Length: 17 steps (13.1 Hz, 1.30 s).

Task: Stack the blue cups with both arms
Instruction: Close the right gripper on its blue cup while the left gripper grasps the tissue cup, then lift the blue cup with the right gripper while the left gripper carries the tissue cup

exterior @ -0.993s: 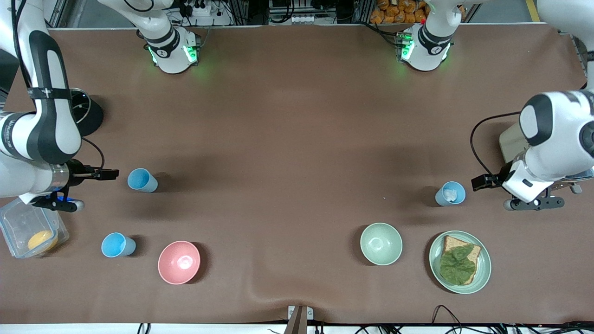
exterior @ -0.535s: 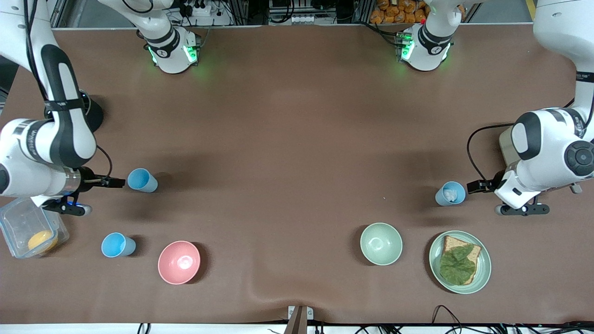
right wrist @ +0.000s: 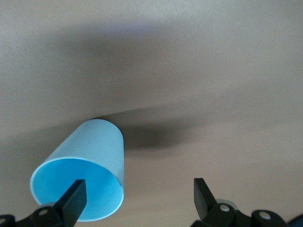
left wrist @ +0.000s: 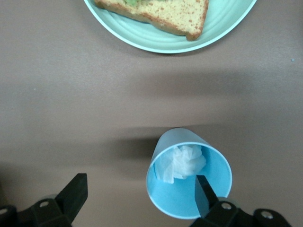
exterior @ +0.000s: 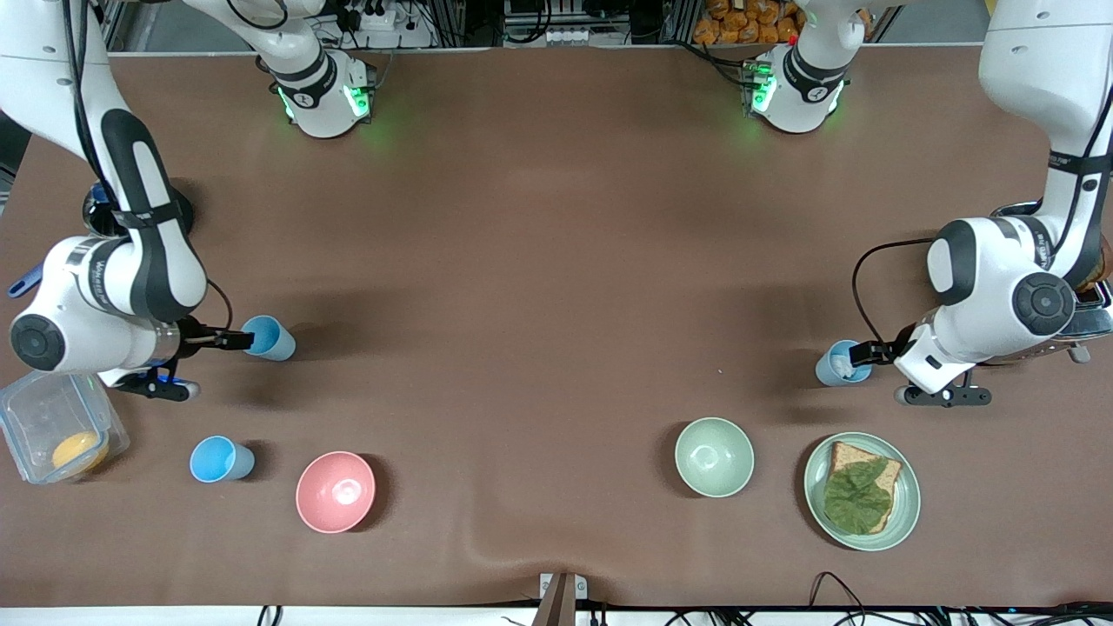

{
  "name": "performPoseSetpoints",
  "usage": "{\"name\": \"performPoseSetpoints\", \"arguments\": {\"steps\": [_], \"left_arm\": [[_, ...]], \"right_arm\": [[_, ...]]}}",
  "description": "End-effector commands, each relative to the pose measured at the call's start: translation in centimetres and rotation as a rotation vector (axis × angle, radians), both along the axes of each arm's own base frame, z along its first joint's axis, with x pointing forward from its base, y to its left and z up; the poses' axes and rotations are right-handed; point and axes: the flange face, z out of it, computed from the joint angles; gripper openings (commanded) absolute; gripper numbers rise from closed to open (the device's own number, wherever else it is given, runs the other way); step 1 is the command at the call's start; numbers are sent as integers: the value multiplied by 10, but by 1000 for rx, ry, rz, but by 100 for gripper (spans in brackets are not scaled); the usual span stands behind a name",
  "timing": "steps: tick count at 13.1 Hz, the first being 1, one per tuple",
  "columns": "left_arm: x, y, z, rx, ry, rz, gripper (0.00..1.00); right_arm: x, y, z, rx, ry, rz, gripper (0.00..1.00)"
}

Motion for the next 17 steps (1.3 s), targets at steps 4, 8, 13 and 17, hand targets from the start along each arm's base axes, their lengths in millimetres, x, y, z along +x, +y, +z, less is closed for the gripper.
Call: {"name": "performPoseSetpoints", "arguments": {"steps": [4,8,13,17], "left_arm": [[-2,-5,-15,-22,-13,-15,89],[-2,-7,-23,-22,-22,-18,41],[-4,-40,-3,-45,-34,-47,0],[-15,-132,42,-94,-32,4,0]], "right_arm": [[-6,7,-20,4,27,-14,100],[-11,4,-31,8,31,-25,0],[-4,22,-32,1,-72,5,0],[6,63,-14,-6,-108,88,0]]}}
